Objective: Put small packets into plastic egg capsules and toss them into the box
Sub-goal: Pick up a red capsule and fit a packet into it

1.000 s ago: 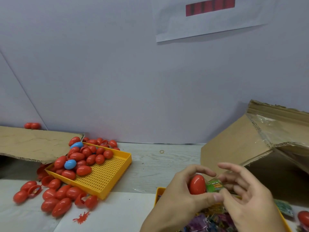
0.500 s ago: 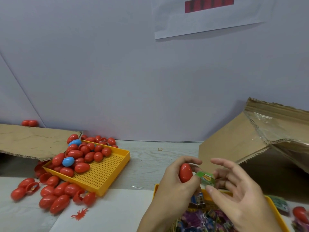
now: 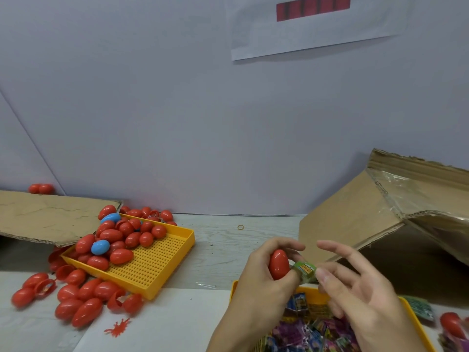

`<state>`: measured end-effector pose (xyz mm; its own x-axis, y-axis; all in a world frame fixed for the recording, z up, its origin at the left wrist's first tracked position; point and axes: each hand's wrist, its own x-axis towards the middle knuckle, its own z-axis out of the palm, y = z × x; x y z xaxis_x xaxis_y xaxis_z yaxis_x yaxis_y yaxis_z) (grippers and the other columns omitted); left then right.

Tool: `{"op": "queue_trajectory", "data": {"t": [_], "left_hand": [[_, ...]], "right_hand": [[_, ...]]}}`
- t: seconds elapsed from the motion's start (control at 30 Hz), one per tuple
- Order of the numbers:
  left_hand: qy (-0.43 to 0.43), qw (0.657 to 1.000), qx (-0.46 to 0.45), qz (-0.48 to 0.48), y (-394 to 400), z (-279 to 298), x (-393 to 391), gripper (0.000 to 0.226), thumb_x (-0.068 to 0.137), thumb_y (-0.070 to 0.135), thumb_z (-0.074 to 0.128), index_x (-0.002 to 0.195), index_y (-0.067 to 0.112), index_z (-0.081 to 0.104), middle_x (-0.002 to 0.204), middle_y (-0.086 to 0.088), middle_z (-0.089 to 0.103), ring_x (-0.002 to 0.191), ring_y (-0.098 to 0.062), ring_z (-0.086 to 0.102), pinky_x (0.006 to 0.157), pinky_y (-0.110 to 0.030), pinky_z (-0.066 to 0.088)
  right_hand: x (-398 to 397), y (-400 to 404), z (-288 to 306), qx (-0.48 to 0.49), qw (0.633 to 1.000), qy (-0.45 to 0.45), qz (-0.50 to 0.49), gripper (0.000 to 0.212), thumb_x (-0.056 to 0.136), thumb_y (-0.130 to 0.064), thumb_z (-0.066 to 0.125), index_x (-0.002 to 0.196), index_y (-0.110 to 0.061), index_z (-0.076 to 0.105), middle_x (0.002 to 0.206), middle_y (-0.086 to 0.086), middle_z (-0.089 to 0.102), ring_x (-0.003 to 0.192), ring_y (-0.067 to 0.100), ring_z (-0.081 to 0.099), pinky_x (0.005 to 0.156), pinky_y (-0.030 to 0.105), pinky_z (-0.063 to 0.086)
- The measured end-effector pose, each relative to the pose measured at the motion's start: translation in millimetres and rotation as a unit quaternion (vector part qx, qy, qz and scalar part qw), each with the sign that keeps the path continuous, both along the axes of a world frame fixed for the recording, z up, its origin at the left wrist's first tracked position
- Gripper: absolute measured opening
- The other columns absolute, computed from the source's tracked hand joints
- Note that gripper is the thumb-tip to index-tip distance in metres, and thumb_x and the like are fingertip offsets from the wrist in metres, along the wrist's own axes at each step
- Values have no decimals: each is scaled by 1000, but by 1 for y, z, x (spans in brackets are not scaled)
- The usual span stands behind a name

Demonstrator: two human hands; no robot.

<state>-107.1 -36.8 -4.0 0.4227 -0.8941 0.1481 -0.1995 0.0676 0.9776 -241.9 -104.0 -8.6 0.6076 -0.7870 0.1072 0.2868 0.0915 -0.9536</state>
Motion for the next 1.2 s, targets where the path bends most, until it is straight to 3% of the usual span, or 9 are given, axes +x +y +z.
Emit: {"op": "queue_trajectory", "data": {"t": [0.07,0.13,0.27,0.37,0.6,0.8,0.97,1.2], "left_hand": [[-3,1000,-1,-4,0,0,-1,32,86,0,61,99,29,67,89,13,68,69,1,59,68,-18,52],[7,1000,-2,-2,-1,-1,-2,31,87,3,63,97,32,68,90,10,68,70,-2,58,68,-21,51],[29,999,-1,14,-2,-3,0,34,87,2,61,93,35,68,87,9,66,70,-9,57,71,-30,52],[31,999,-4,35,-3,-3,0,37,87,-2,60,91,34,68,83,10,66,69,-7,59,70,-27,53],[29,997,-21,72,-4,-3,1,36,84,-7,59,84,28,67,77,10,65,66,-4,60,65,-23,53],[18,997,-25,77,-4,-4,2,25,83,1,66,78,25,63,73,11,61,62,-3,55,61,-22,50],[4,998,-31,60,-7,-6,1,19,82,5,71,76,20,61,70,8,57,58,-5,49,55,-18,43],[-12,999,-29,41,-7,-6,0,23,82,5,73,74,23,61,72,9,58,62,-3,51,60,-19,46]], "right_hand": [[1,1,1,4,1000,10,3,51,57,-43,81,105,-32,67,64,8,67,52,4,60,47,10,44],[0,0,-1,6,1000,22,-1,51,61,-31,77,110,-24,64,60,8,65,47,4,57,44,10,42],[-1,-4,-4,1,999,37,-5,50,60,-15,73,109,-19,64,67,13,68,49,6,58,45,11,43],[-1,-4,-6,-8,999,38,-14,49,59,-13,73,107,-18,66,71,14,69,53,7,60,47,13,45],[-3,-8,-11,-30,997,65,-18,33,77,7,69,98,-18,72,78,14,73,61,8,64,50,13,47],[1,-6,-10,-20,998,48,-27,30,73,-10,70,94,-31,74,77,14,72,57,17,58,45,23,43],[3,-5,-9,-3,998,42,-45,32,59,-23,74,91,-29,75,69,14,69,50,17,49,43,23,40],[2,-10,-12,16,994,108,-22,41,46,-42,79,83,-24,77,64,10,69,53,15,57,57,30,45]]}}
